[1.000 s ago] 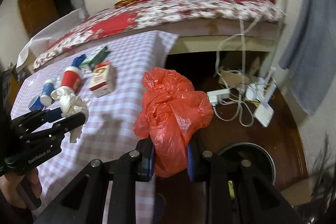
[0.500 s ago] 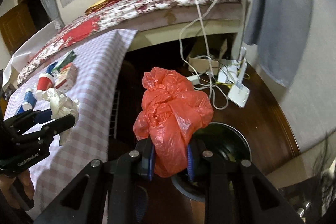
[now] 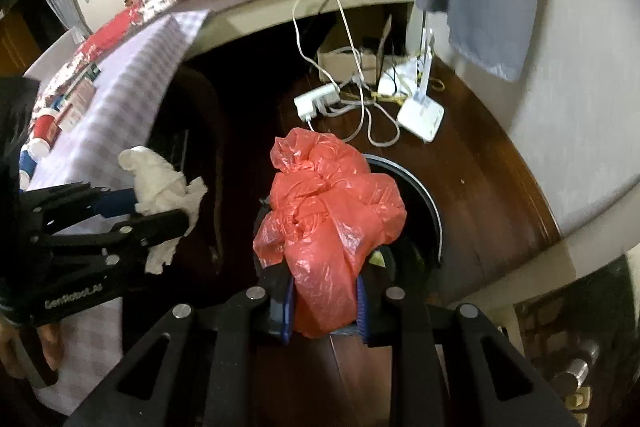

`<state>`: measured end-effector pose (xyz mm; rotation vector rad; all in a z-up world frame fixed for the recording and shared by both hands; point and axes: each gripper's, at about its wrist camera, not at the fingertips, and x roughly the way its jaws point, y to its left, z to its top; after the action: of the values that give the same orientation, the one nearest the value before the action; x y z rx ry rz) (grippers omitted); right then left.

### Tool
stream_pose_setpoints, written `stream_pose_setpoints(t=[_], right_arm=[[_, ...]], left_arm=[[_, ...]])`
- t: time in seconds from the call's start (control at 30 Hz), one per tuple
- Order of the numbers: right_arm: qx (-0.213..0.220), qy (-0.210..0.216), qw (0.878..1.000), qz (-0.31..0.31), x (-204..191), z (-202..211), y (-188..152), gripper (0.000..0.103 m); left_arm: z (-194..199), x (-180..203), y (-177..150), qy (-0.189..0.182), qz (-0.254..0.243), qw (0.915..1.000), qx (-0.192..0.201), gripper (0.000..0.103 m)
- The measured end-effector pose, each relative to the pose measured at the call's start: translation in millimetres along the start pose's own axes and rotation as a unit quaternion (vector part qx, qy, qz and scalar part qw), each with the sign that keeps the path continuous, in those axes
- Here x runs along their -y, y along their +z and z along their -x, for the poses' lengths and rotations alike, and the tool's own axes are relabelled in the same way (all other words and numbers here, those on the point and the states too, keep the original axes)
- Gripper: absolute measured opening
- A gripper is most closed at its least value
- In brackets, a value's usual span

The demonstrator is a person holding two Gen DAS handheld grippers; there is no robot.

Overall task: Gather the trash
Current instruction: 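Carry the bag and tissue over the black bin and open both tools, then move both open tools back over the table toward the cups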

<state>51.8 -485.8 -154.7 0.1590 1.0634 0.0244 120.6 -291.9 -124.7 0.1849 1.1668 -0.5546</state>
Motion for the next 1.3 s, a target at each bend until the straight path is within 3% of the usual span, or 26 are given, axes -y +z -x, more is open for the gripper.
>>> stream_pose_setpoints(t=[0.3,0.43,0.47,0.5,0.53,0.63,1.0,1.17,1.3], right_arm=[[-0.042,0.0,0.999,-0.001,22,-44,-2,0.026],[-0.053,0.0,0.998,0.02,25,-61,0,0.027],[-0.057,-0.006,0.998,0.031,25,-68,0,0.035],[-0.064,-0.016,0.997,0.041,26,-76,-1,0.059],[-0.066,-0.029,0.996,0.046,29,-82,-1,0.067],[-0.069,-0.041,0.996,0.03,43,-84,0,0.072],[-0.013,-0.046,0.999,-0.01,40,-20,14,0.072],[0.021,-0.046,0.999,0.006,12,20,27,0.073],[0.048,-0.033,0.998,0.02,-18,53,39,0.08]], left_arm=[[-59,22,11,0.006,0.001,0.9969,-0.078,0.042],[-81,20,13,-0.009,0.018,0.9939,-0.108,0.046],[-88,18,13,-0.024,0.031,0.9925,-0.116,0.05],[-90,17,12,-0.026,0.035,0.9912,-0.125,0.065],[-95,15,11,-0.009,0.042,0.9904,-0.131,0.071],[-89,7,6,0.005,0.053,0.9898,-0.132,0.086],[-9,-9,6,0.085,0.026,0.9955,-0.032,0.087],[38,-30,1,0.077,0.036,0.9963,0.011,0.087],[67,-43,-2,0.08,0.044,0.9949,0.045,0.087]])
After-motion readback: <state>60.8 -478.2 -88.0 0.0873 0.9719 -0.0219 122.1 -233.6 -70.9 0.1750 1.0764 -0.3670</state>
